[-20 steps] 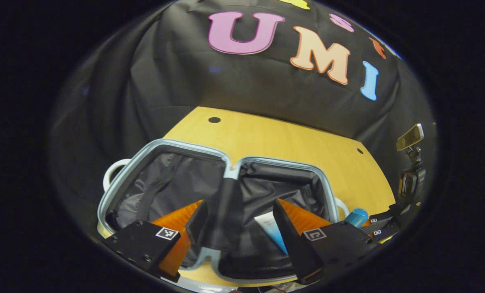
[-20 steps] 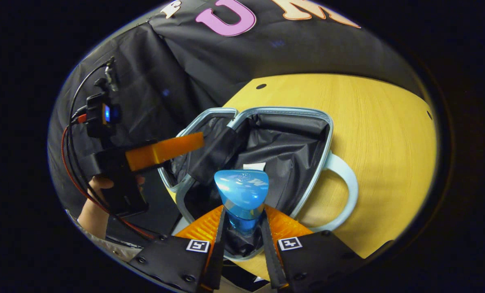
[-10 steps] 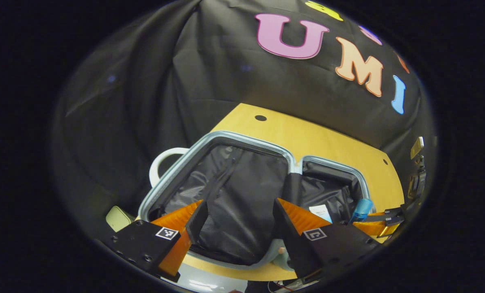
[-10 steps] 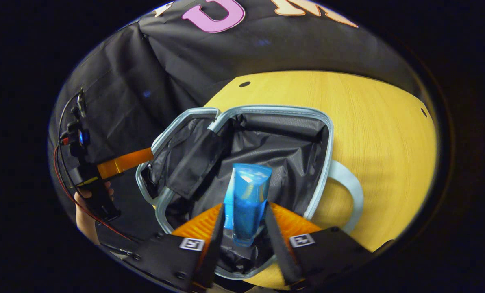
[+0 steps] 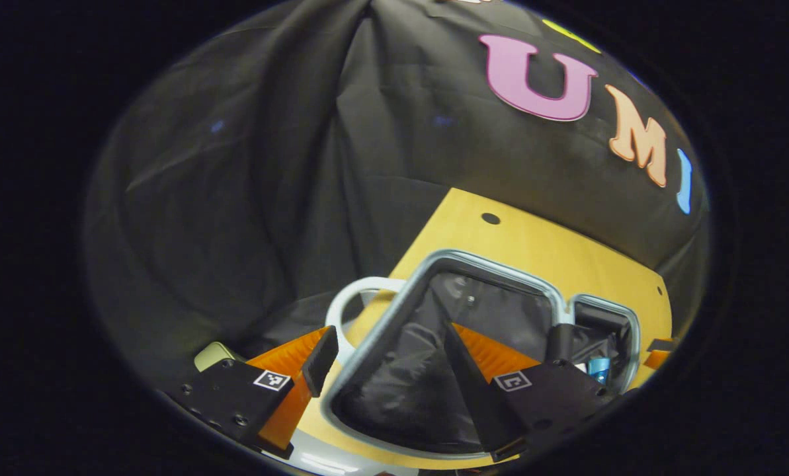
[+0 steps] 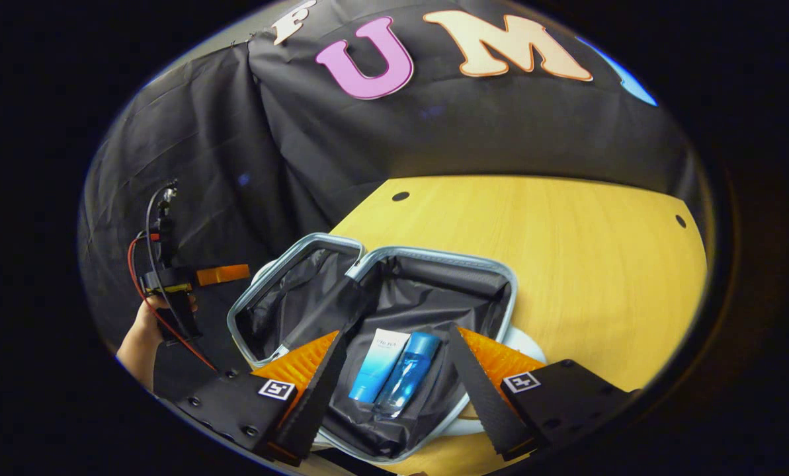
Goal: First open the suitcase, pack the skin care products into it, and then close the suitcase.
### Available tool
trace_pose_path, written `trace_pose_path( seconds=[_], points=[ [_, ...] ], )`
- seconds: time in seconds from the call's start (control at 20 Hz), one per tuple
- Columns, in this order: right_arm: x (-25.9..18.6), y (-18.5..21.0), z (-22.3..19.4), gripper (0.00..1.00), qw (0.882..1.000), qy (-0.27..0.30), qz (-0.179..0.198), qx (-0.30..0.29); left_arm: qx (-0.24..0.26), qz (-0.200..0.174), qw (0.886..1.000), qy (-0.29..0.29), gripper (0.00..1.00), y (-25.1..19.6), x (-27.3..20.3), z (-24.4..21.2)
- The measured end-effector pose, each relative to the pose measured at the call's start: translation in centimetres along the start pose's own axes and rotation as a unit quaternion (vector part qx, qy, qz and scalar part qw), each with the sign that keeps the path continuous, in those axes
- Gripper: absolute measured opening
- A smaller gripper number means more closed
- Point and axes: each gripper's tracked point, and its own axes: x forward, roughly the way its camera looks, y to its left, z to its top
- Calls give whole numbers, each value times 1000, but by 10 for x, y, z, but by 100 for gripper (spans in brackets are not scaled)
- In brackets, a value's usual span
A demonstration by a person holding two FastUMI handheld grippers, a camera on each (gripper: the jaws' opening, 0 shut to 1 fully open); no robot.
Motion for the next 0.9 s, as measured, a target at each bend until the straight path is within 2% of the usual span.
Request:
trace_pose_path(
  seconds=[0.25,0.45,0.5,0.6,0.65,0.75,0.9],
  points=[
    [-14,-19,19,98,999,-30,-43,-15,-30,16,998,52,95,40,61,-4],
    [-20,-30,24,98,997,-33,-65,-31,-50,8,992,112,87,57,93,-29],
    [-21,-31,24,98,997,-33,-67,-31,-48,10,991,127,75,60,97,-35],
    [-22,-34,25,98,996,-35,-71,-33,-55,0,988,147,43,53,103,-45],
    [-22,-34,27,98,996,-38,-71,-37,-53,-11,987,152,38,47,105,-46],
    [-21,-37,31,98,995,-48,-74,-52,-40,-13,988,148,12,44,100,-42],
    [-23,-33,35,98,994,-56,-63,-63,-28,-13,993,112,2,39,79,-20]
  ],
)
